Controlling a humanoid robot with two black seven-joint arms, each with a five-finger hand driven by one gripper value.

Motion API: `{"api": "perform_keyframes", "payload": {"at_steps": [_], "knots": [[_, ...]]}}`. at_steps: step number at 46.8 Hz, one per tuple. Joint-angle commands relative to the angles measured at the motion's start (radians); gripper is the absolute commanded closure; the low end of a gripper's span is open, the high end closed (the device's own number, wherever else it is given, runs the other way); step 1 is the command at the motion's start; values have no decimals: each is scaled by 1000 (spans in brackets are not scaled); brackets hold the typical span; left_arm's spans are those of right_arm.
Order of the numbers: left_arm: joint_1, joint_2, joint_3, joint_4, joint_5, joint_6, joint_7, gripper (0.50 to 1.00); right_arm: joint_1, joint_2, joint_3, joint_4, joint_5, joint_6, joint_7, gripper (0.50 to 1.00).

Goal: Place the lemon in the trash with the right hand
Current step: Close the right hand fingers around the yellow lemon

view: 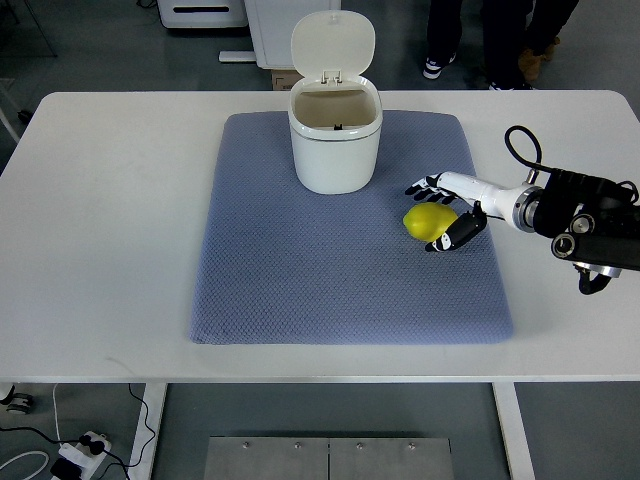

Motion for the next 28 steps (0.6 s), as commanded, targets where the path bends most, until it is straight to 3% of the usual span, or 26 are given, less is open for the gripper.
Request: {"api": "perform_keyframes", "payload": {"at_steps": [1, 6, 15, 18, 23, 28], "knots": [[0, 0, 0, 1, 0, 0, 0, 500, -10, 2, -1, -15, -12, -2, 1, 699], [0, 0, 0, -1, -1, 0, 0, 500, -11, 4, -3, -30, -24, -2, 10, 745], [0, 0, 0, 1, 0, 0, 0, 500, -11, 2, -4, -33, -36, -2, 13, 887], [0, 0, 0, 1, 0, 0, 0, 500, -11, 2, -4, -33, -35, -2, 16, 898], [0, 0, 0, 1, 0, 0, 0, 500, -11, 2, -4, -32, -35, 0, 18, 990], [0, 0, 0, 1, -1, 0, 0, 500, -10, -4, -4, -29, -35, 3, 19, 1000]]}}
